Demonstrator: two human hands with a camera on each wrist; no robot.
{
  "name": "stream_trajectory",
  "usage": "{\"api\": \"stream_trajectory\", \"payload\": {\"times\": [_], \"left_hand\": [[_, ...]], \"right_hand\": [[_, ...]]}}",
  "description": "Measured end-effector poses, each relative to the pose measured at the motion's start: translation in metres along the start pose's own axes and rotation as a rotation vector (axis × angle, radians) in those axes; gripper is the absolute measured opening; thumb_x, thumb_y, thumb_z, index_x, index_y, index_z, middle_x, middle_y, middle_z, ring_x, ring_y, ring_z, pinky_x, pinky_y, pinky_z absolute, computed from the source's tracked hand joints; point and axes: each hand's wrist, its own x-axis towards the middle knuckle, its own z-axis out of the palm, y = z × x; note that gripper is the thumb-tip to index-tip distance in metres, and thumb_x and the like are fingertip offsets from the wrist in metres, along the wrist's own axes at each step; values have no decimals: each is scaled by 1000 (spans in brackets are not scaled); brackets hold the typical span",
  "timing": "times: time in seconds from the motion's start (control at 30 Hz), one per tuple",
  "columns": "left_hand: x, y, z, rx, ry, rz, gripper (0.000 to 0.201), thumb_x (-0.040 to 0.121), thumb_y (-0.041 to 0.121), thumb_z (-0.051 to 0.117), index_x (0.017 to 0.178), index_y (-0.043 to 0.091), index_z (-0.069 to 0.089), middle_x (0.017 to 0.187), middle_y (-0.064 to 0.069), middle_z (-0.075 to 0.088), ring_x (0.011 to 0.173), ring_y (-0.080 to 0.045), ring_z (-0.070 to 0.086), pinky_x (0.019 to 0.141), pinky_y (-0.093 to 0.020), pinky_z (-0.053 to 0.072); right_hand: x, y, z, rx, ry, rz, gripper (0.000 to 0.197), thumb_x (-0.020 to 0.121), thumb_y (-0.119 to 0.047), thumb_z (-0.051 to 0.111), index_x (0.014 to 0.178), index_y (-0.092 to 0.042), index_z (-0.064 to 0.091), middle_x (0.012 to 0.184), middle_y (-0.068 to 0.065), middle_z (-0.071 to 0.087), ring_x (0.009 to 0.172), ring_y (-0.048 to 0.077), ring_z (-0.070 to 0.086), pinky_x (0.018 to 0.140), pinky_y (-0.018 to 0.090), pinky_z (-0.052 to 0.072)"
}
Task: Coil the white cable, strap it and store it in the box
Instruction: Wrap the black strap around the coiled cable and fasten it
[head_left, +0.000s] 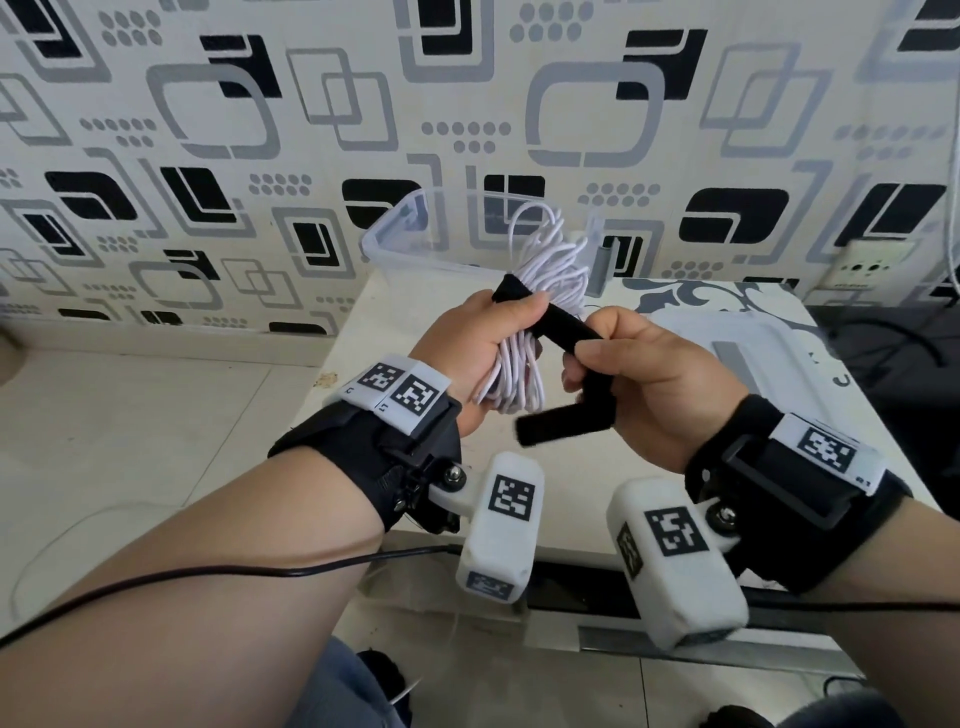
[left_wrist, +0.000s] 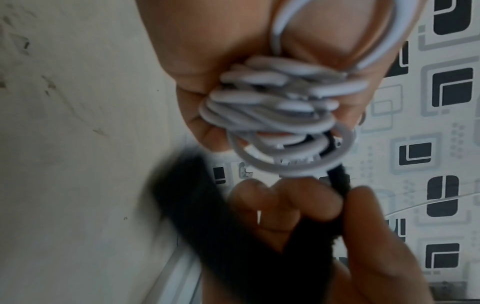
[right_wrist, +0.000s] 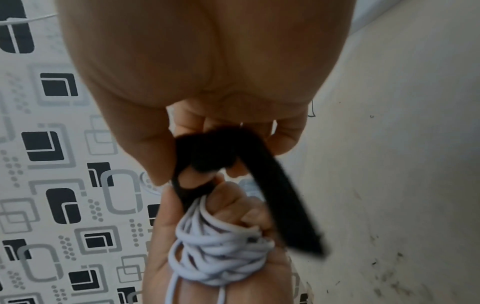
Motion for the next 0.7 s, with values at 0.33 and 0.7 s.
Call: {"api": "stream_trajectory", "payload": {"times": [0.33, 0.7], "left_hand": [[2, 4, -16, -110, 55, 34, 15, 90, 23, 57, 79, 13, 56, 64, -4, 55, 50, -15, 54, 58, -31, 44], [1, 16, -38, -142, 187, -1, 6, 90, 22, 60, 86, 21, 64, 90, -5, 66, 85, -22, 63, 88, -45, 50]], "right_hand": [[4, 8, -5, -63, 12, 11, 19, 67, -23, 61, 49, -23, 54, 57, -1, 56, 59, 13, 49, 59, 26, 35], [3, 4, -9, -39, -93, 5, 24, 66, -7, 58, 46, -18, 52, 47, 1, 49, 51, 18, 48, 55, 24, 44]]}}
